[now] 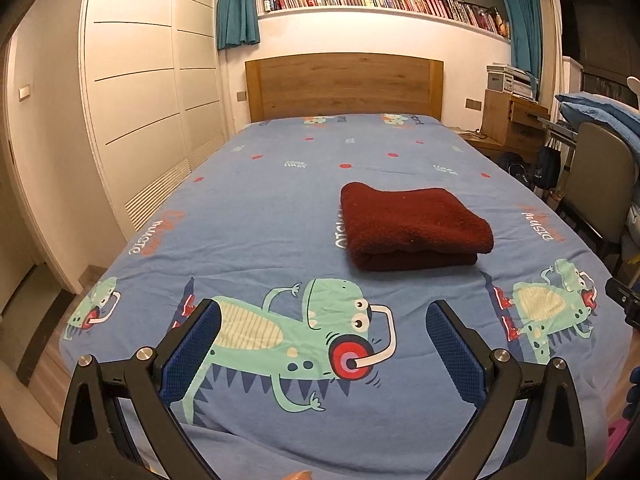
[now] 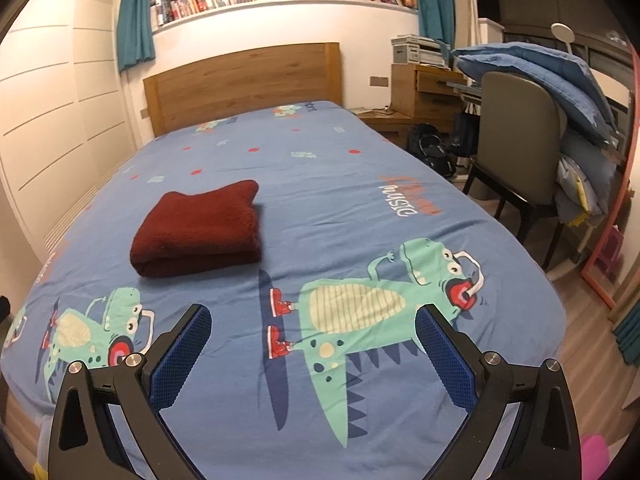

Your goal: Fold small clothes

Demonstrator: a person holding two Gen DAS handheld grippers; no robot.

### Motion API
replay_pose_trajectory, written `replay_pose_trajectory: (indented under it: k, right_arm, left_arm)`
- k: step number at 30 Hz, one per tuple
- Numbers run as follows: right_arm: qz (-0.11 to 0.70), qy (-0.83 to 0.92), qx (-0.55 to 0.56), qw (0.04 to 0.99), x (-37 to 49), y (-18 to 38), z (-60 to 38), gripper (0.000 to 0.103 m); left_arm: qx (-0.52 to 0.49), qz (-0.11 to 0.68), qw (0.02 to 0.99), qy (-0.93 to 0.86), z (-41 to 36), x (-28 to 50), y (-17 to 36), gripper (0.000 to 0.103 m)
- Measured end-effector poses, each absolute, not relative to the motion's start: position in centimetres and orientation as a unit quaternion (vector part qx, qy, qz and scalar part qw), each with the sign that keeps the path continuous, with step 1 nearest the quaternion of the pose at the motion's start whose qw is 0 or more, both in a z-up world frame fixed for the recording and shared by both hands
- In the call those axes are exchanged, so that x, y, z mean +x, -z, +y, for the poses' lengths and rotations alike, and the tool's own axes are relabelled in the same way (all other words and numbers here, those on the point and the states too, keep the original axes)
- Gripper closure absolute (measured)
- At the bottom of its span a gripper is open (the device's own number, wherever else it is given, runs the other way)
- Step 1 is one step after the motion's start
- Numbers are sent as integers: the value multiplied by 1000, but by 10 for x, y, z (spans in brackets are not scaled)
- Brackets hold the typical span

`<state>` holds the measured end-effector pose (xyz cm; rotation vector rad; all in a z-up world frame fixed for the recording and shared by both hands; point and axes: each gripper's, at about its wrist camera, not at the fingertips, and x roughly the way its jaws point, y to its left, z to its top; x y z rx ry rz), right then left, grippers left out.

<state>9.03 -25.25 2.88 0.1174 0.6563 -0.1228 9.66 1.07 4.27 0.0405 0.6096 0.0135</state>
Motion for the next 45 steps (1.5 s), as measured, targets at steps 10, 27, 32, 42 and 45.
replay_pose_trajectory:
  k: [10,27,32,42,45]
  right_arm:
    - [324,78,63,941,89,-21,-265,1]
    - [342,85,68,933,94,-3,-274,1]
    - [343,85,68,933,95,-2,-275,1]
    - [342,83,68,933,96,-2,-275,1]
    - [341,83,68,934,97,-2,-275,1]
  left_arm:
    - [25,302,953,-11,11,101,-36,2]
    - [14,318,948,-9,15,109,-22,2]
    - [10,321,947,-9,16,110,-20,2]
    - [9,326,945,-7,17,112,-18,2]
    - [9,327,945,-8,18,113,-18,2]
